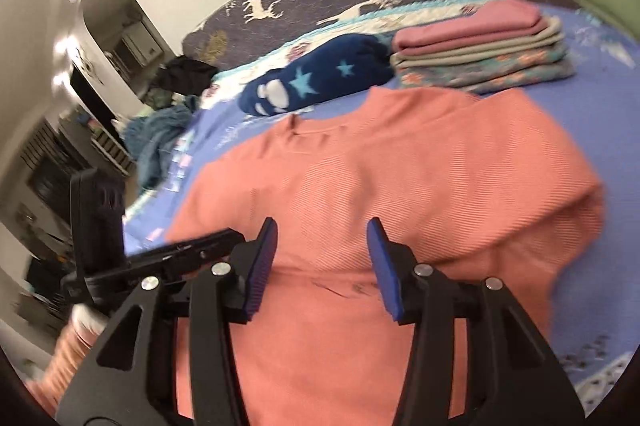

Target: Fold small clothes

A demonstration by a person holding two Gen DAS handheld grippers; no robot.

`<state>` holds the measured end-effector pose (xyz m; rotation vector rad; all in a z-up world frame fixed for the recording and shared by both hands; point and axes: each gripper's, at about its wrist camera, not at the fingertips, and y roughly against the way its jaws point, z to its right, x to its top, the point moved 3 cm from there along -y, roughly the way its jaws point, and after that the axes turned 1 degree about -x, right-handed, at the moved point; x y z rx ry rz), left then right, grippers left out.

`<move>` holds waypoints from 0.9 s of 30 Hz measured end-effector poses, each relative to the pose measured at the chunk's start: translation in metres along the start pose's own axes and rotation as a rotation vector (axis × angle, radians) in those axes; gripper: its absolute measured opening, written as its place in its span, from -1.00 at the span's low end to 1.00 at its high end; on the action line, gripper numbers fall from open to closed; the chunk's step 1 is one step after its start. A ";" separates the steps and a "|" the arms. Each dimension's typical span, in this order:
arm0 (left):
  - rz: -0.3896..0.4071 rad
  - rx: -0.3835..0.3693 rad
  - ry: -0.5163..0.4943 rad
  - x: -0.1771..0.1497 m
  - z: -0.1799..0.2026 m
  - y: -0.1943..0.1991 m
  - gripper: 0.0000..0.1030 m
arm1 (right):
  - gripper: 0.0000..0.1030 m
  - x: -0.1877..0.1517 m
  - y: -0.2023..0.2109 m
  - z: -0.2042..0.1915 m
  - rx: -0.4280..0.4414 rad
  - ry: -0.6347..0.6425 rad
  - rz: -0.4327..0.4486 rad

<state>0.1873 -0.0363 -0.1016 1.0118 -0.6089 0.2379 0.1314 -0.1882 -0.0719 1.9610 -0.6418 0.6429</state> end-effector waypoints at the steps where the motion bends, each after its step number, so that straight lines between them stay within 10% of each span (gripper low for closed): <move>1: -0.004 0.013 -0.011 0.002 0.003 -0.003 -0.18 | -0.06 -0.002 0.005 0.002 -0.019 0.010 0.008; 3: -0.005 0.008 -0.016 0.006 0.007 -0.007 -0.41 | -0.06 -0.009 0.017 0.012 -0.046 0.017 0.028; 4: -0.007 -0.006 -0.020 0.009 0.009 -0.008 -0.95 | -0.06 -0.011 0.020 0.018 -0.058 0.008 0.036; 11: 0.170 -0.036 -0.088 0.046 0.036 0.047 -0.94 | -0.05 -0.032 0.027 0.077 -0.151 -0.150 0.025; 17: 0.282 0.095 -0.153 0.071 0.023 0.102 -0.94 | 0.00 -0.039 0.023 0.083 -0.143 -0.162 0.024; 27: 0.150 0.359 -0.019 0.029 -0.064 0.076 -0.80 | 0.06 -0.038 0.025 0.077 -0.156 -0.136 0.027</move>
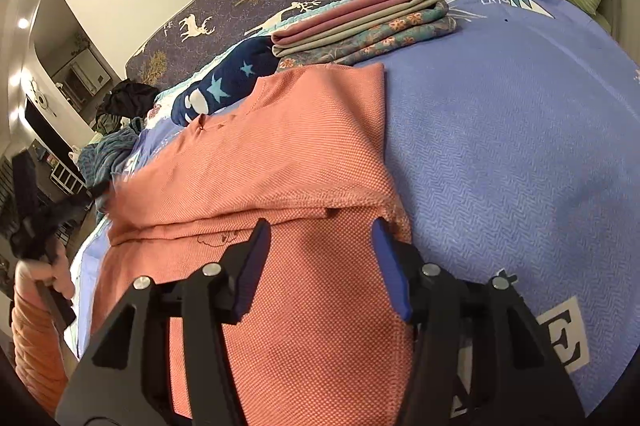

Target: Fold small clothes

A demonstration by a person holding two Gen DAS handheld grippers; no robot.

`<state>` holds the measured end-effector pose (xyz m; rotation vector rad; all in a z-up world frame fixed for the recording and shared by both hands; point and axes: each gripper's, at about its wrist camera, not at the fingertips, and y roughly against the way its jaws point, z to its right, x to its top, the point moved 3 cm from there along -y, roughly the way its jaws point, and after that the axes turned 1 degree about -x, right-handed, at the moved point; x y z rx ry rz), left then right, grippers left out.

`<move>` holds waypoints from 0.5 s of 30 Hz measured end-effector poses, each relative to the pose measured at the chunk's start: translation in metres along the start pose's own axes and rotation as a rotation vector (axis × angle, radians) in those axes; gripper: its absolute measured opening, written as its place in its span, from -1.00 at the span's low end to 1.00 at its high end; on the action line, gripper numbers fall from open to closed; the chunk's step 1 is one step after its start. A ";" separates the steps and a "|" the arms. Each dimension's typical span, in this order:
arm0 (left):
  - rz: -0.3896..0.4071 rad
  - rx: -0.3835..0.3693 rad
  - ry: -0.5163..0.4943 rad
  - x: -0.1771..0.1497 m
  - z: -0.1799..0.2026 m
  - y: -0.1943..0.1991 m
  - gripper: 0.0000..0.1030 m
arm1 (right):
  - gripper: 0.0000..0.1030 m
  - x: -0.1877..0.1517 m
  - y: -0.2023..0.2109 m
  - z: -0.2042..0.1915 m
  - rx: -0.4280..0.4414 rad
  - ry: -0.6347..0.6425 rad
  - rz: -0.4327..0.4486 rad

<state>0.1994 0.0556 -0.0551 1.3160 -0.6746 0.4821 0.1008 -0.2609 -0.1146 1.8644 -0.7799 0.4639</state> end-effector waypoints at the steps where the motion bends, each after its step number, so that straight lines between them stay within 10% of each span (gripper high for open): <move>1: -0.011 0.012 0.005 -0.004 -0.004 -0.003 -0.77 | 0.06 0.000 0.001 -0.002 -0.006 0.009 0.001; 7: -0.037 0.054 -0.032 -0.021 -0.008 -0.010 -0.32 | 0.06 0.003 0.019 -0.019 0.028 0.076 0.029; 15: -0.023 0.106 -0.081 -0.025 -0.002 -0.014 -0.38 | 0.06 0.026 0.018 0.002 -0.081 0.043 0.051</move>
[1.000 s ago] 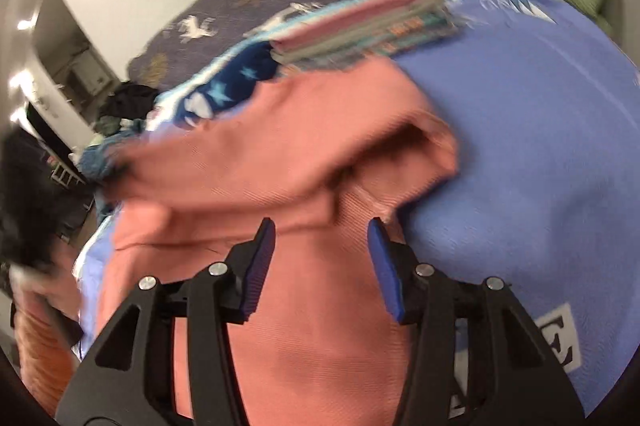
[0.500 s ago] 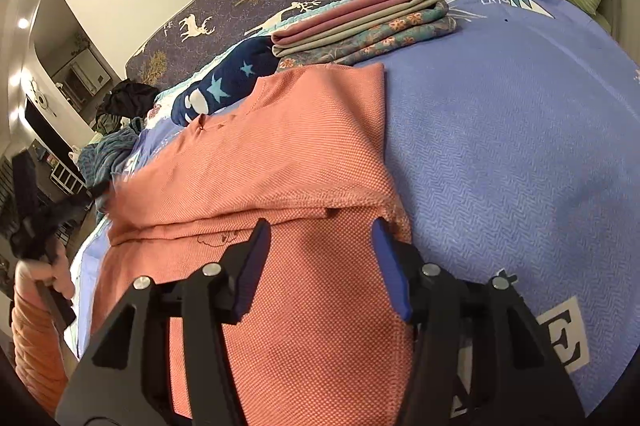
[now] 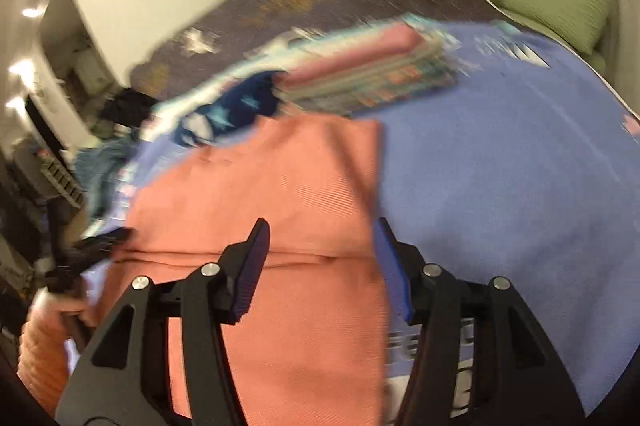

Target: Fold small clothes

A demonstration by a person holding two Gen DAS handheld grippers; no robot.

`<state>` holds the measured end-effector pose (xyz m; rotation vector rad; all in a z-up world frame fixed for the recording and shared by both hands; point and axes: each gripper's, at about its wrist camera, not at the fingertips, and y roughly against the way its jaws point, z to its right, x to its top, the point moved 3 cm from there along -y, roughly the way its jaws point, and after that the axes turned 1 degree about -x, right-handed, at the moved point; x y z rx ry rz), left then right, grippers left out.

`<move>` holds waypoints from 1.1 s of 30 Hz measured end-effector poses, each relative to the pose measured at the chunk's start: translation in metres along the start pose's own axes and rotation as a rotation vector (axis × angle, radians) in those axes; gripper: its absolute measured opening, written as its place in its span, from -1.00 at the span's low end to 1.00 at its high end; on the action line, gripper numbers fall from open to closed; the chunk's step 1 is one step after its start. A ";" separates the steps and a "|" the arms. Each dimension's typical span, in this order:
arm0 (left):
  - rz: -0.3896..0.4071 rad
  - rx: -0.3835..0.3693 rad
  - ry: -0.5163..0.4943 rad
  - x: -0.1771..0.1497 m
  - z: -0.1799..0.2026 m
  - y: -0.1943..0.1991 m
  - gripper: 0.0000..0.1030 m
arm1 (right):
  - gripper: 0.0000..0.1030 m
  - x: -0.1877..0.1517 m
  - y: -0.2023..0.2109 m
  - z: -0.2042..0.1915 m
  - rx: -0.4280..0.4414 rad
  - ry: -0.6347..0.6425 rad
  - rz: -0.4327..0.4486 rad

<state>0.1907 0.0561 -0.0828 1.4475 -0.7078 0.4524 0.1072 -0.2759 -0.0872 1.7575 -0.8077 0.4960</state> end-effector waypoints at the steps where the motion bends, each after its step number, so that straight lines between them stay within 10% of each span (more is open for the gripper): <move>1: 0.015 -0.003 0.004 0.001 0.000 0.004 -0.39 | 0.07 -0.003 -0.006 0.006 -0.044 -0.006 -0.020; 11: -0.020 -0.130 0.016 0.004 0.014 -0.002 -0.44 | 0.09 -0.016 -0.014 0.020 -0.028 -0.062 -0.030; 13: -0.038 -0.101 0.002 0.000 0.017 -0.011 -0.89 | 0.09 -0.016 -0.014 0.020 -0.027 -0.063 -0.029; 21: 0.060 -0.067 0.005 0.025 -0.012 0.027 -0.94 | 0.13 -0.006 0.009 0.012 0.007 -0.037 0.020; 23: 0.047 -0.048 -0.017 0.021 -0.009 0.023 -0.82 | 0.13 -0.002 0.010 0.009 0.018 -0.031 0.025; 25: 0.043 -0.006 -0.044 0.017 -0.002 0.021 -0.17 | 0.13 0.002 0.007 0.006 0.024 -0.030 0.021; 33: -0.007 -0.114 -0.074 0.004 0.035 -0.001 -0.16 | -0.37 0.005 -0.020 -0.034 0.109 0.079 -0.052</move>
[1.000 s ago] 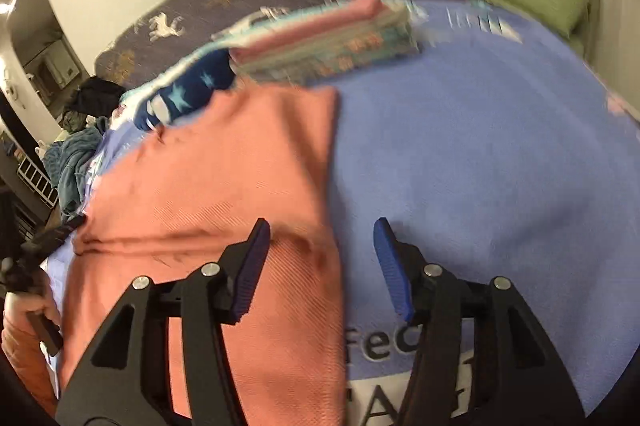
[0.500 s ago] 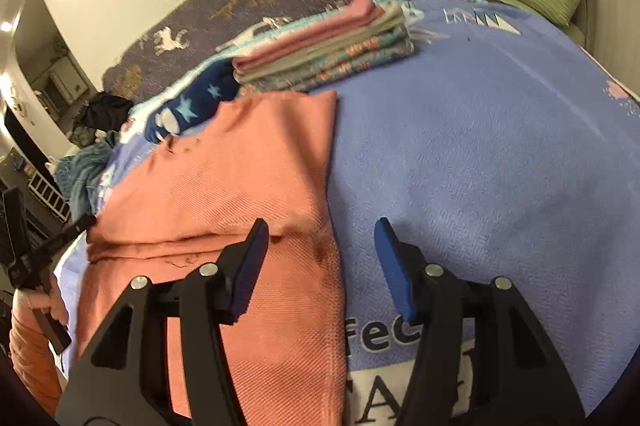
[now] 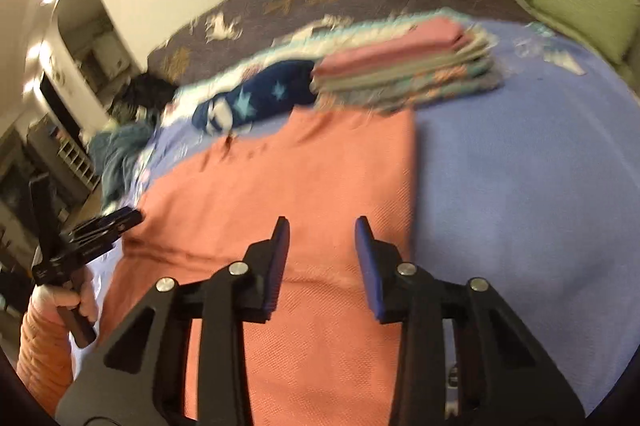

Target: Fold small clothes

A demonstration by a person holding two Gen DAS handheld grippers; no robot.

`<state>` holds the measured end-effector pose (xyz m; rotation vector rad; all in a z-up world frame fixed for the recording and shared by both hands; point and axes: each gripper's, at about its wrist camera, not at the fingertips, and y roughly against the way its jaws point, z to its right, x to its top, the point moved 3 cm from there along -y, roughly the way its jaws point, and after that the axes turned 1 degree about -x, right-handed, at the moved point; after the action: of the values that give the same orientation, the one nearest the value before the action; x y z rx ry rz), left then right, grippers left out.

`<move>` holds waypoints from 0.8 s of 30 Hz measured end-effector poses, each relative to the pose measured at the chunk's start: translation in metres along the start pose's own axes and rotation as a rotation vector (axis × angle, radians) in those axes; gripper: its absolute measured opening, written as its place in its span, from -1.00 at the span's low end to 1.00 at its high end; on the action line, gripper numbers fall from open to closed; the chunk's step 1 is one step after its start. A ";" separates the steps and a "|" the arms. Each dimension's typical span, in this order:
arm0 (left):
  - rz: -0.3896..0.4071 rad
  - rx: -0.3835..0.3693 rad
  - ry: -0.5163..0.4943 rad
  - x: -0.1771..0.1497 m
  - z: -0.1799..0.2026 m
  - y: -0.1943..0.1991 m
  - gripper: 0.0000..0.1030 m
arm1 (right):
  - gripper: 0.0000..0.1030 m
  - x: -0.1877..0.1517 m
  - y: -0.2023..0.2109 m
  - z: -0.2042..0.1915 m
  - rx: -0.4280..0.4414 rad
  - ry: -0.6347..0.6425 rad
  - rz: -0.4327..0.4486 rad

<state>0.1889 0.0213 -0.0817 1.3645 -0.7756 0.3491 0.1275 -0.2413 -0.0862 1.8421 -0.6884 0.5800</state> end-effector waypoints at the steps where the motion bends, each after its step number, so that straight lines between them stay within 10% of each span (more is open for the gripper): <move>1: -0.034 0.004 -0.009 -0.007 0.001 -0.013 -0.11 | -0.41 -0.007 -0.017 0.005 -0.091 0.020 -0.068; 6: -0.005 -0.018 0.035 -0.005 -0.011 0.001 -0.10 | -0.75 -0.013 -0.019 0.030 -0.086 -0.057 -0.077; 12: 0.080 -0.043 0.179 0.006 -0.041 0.023 -0.19 | -0.66 -0.002 -0.007 0.017 -0.091 -0.057 -0.062; 15: 0.079 -0.077 0.136 0.017 -0.028 0.019 -0.57 | -0.66 0.016 -0.006 -0.001 -0.052 -0.015 -0.018; 19: -0.003 -0.056 0.034 0.014 0.004 -0.014 -0.58 | -0.47 0.039 -0.023 -0.026 0.003 0.054 0.006; 23: -0.039 0.012 -0.026 0.010 0.016 -0.032 -0.54 | -0.33 0.029 -0.078 0.002 -0.284 0.126 -0.091; 24: -0.039 0.018 -0.032 0.009 0.017 -0.034 -0.54 | -0.35 0.031 -0.077 0.012 -0.218 0.070 -0.078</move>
<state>0.2120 -0.0037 -0.1005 1.4033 -0.7729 0.3053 0.2037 -0.2354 -0.1198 1.6305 -0.6057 0.4953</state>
